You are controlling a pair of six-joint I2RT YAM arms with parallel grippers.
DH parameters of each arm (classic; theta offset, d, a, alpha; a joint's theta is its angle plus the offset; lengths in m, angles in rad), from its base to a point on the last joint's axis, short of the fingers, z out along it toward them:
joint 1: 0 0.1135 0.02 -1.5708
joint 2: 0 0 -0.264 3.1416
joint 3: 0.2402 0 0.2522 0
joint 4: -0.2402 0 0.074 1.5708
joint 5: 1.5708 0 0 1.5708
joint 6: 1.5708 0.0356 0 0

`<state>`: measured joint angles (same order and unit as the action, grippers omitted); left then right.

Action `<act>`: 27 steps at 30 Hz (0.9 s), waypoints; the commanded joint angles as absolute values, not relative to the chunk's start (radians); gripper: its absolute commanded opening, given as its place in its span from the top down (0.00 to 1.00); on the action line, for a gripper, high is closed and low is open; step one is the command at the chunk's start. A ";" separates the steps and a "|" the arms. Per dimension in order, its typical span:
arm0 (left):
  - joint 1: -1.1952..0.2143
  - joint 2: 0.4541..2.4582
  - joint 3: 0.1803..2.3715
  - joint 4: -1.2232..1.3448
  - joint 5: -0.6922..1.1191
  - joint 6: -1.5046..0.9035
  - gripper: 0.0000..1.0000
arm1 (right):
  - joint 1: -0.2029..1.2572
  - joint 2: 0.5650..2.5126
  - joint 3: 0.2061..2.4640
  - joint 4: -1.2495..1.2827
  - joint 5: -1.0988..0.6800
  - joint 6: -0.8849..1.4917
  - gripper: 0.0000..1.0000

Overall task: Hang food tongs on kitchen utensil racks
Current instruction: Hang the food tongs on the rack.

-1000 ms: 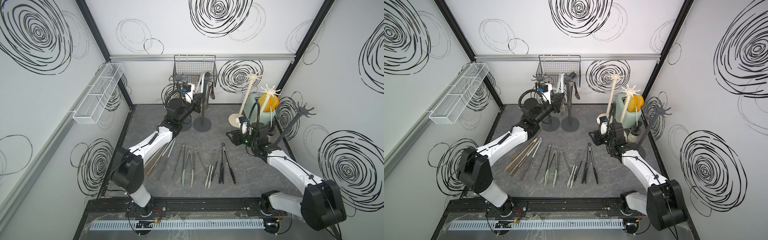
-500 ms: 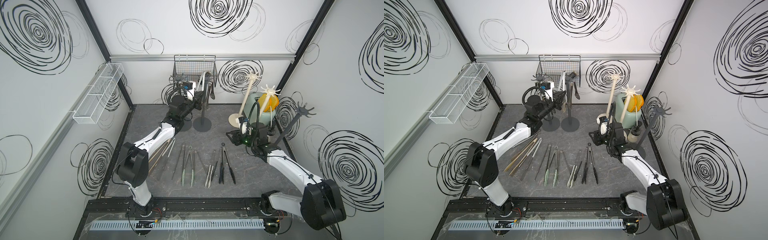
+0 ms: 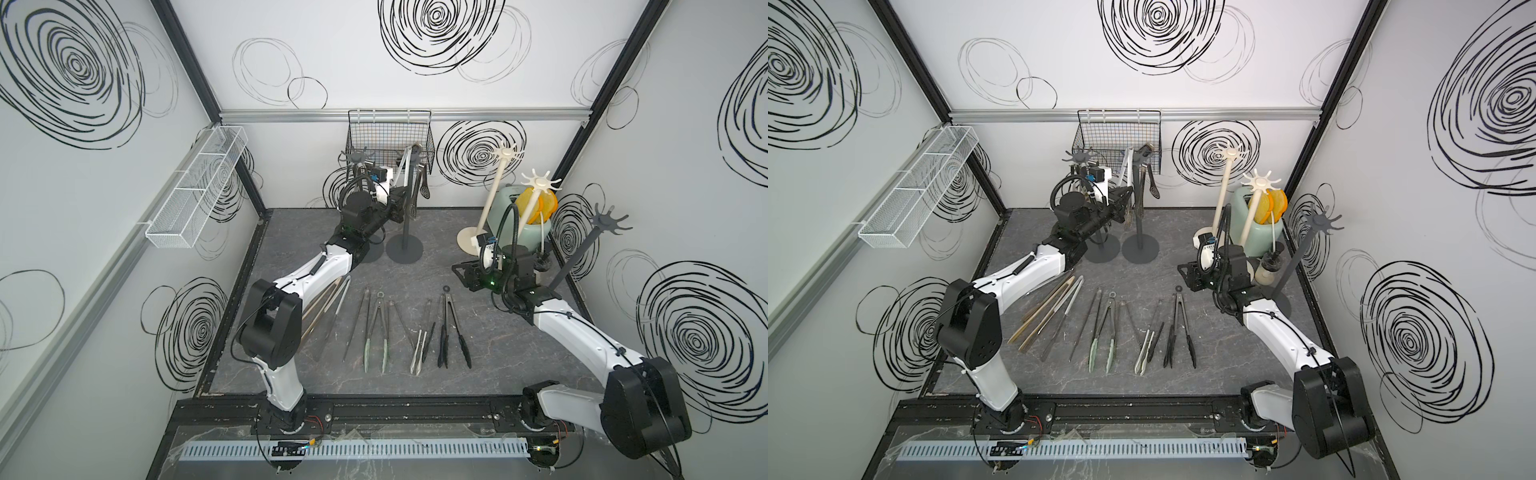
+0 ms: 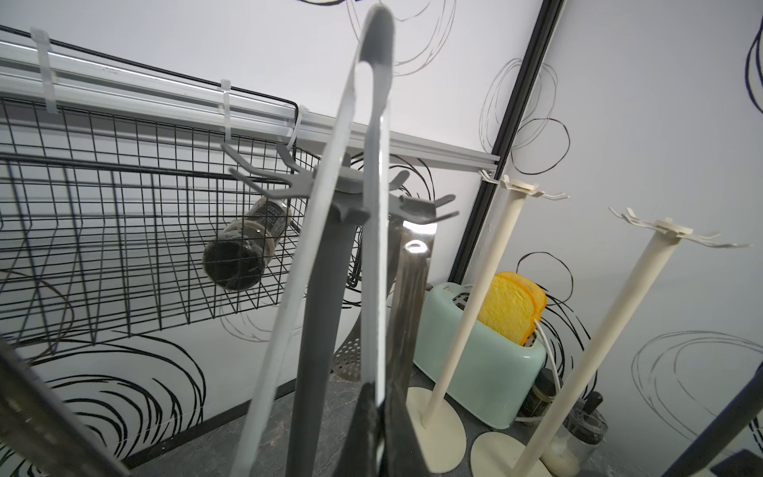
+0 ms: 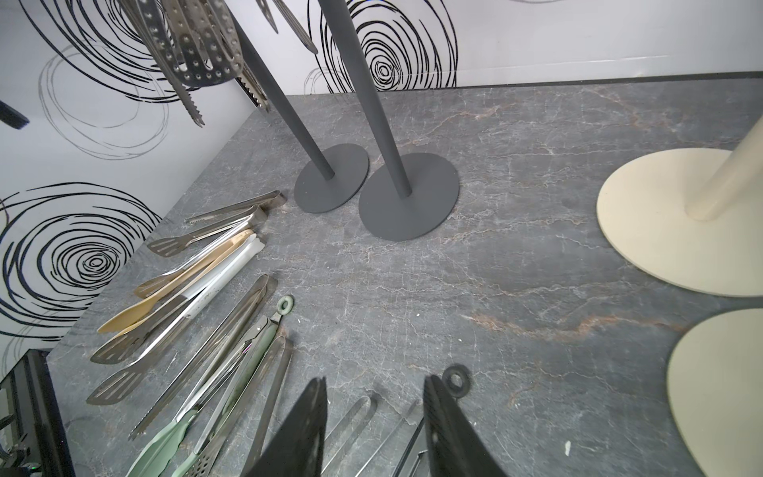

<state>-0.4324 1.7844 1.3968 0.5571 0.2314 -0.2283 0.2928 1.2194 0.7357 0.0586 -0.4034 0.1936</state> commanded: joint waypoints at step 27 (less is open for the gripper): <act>-0.427 1.831 1.264 0.677 0.263 -0.240 1.00 | 0.289 1.217 0.731 0.045 -0.404 0.178 0.58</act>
